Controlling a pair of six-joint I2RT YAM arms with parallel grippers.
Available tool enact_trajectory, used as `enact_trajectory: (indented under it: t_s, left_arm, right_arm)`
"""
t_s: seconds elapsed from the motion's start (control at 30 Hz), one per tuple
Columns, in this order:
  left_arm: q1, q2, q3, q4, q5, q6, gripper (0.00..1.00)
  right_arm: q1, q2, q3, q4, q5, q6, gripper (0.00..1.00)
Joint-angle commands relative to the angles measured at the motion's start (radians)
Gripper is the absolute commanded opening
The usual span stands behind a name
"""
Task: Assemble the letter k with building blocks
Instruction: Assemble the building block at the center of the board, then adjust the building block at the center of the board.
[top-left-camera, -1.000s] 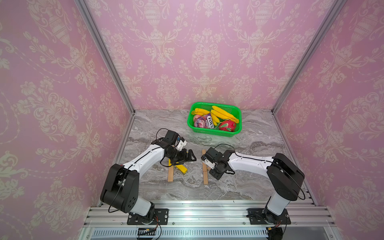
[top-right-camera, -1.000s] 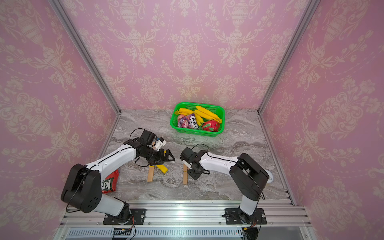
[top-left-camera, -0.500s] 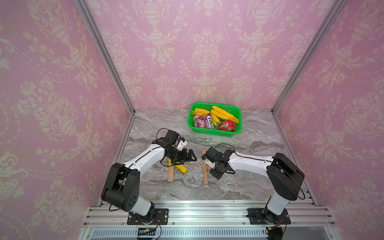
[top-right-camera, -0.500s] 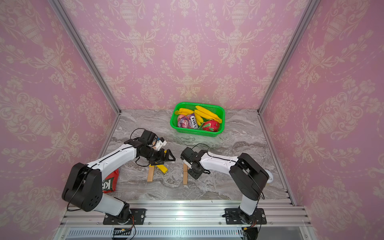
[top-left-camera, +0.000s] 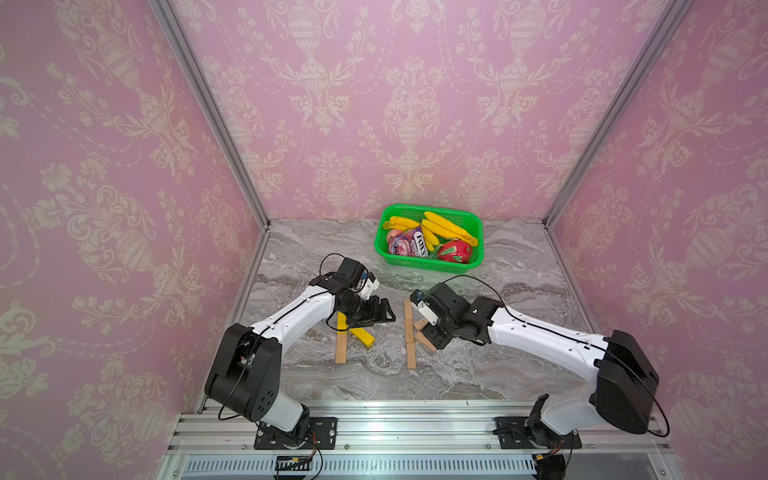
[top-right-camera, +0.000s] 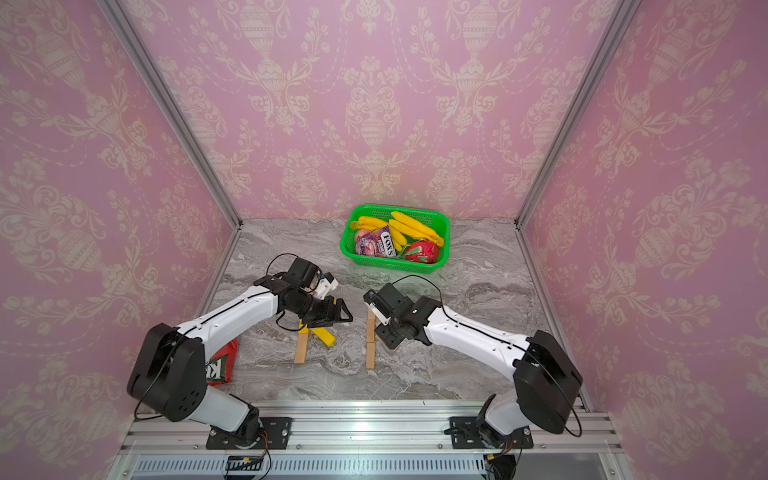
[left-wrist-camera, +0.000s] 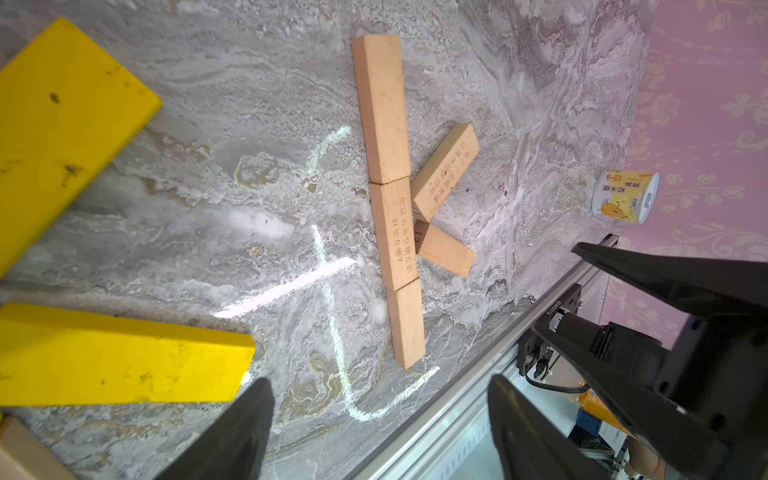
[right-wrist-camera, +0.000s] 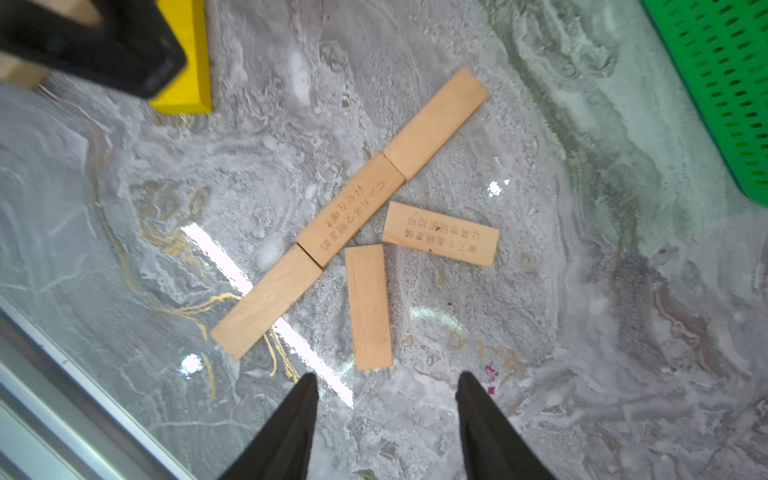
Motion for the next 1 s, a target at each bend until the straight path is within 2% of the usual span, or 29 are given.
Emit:
enact_trajectory:
  t_s: [0.0, 0.03, 0.17, 0.23, 0.33, 0.4, 0.57, 0.8, 0.97]
  left_arm:
    - [-0.073, 0.030, 0.055, -0.036, -0.153, -0.035, 0.71]
    - [-0.096, 0.045, 0.067, -0.040, -0.202, -0.048, 0.65]
    - [-0.178, 0.126, 0.122, -0.076, -0.365, -0.108, 0.43]
    - [-0.200, 0.157, 0.136, -0.075, -0.409, -0.151, 0.36]
    - [-0.215, 0.175, 0.132, -0.055, -0.458, -0.208, 0.25]
    - [-0.222, 0.182, 0.128, -0.041, -0.479, -0.232, 0.23]
    - [-0.246, 0.225, 0.137, -0.007, -0.474, -0.251, 0.18]
    - [-0.276, 0.305, 0.158, 0.026, -0.484, -0.275, 0.09]
    - [-0.285, 0.345, 0.186, 0.031, -0.484, -0.275, 0.08]
  right_arm:
    - [-0.025, -0.067, -0.003, 0.001, 0.042, 0.094, 0.72]
    - [-0.037, -0.079, -0.011, 0.007, 0.041, 0.128, 0.77]
    - [-0.080, -0.111, -0.074, 0.062, -0.007, 0.247, 0.80]
    - [-0.091, -0.123, -0.107, 0.085, -0.018, 0.302, 0.89]
    - [-0.101, -0.141, -0.151, 0.111, -0.041, 0.374, 0.96]
    - [-0.107, -0.166, -0.189, 0.139, -0.066, 0.411, 1.00]
    - [-0.136, -0.272, -0.327, 0.291, -0.178, 0.500, 1.00]
    - [-0.140, -0.332, -0.399, 0.319, -0.183, 0.523, 1.00]
    - [-0.146, -0.340, -0.419, 0.343, -0.207, 0.541, 1.00]
